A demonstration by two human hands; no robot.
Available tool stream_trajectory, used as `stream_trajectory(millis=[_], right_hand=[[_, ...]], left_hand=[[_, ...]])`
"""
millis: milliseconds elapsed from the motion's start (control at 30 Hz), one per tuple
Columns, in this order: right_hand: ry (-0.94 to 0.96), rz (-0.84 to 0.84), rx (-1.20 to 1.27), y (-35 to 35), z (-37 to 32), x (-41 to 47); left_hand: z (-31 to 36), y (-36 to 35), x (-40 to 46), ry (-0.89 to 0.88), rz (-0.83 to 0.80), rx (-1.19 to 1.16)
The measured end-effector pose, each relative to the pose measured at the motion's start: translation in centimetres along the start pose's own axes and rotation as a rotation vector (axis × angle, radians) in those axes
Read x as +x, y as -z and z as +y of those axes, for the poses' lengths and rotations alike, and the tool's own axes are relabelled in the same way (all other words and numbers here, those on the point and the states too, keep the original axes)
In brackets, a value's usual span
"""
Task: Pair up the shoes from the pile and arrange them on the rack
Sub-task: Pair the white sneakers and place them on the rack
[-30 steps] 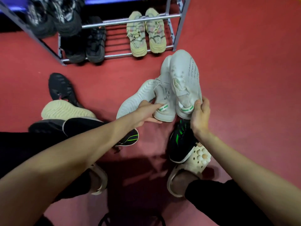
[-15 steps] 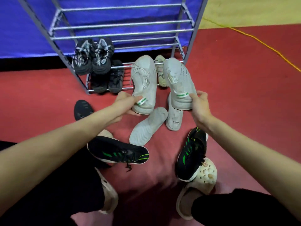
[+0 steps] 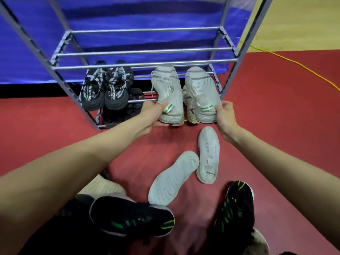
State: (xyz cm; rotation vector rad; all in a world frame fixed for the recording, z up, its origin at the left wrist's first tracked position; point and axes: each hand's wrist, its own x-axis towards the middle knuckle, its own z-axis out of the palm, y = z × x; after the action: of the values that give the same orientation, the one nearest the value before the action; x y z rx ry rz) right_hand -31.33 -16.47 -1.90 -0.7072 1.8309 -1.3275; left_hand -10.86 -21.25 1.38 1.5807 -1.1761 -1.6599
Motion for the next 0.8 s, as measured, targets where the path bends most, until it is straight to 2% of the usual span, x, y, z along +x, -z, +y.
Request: stream_trajectory(millis=[300, 467, 800], right_hand=[[0.045, 0.089, -0.113, -2.4, -1.1, 9.5], [0.03, 0.074, -0.12, -3.5, -1.5, 14.2], [-0.04, 0.087, -0.064, -4.9, 0.3, 16.3]], left_hand=[[0.4, -1.5, 7.0, -0.016, -0.014, 0.011], [0.9, -2.4, 10.2, -0.003, -0.036, -0.007], [1.8, -4.6, 14.1, 0.009, -0.061, -0.088]])
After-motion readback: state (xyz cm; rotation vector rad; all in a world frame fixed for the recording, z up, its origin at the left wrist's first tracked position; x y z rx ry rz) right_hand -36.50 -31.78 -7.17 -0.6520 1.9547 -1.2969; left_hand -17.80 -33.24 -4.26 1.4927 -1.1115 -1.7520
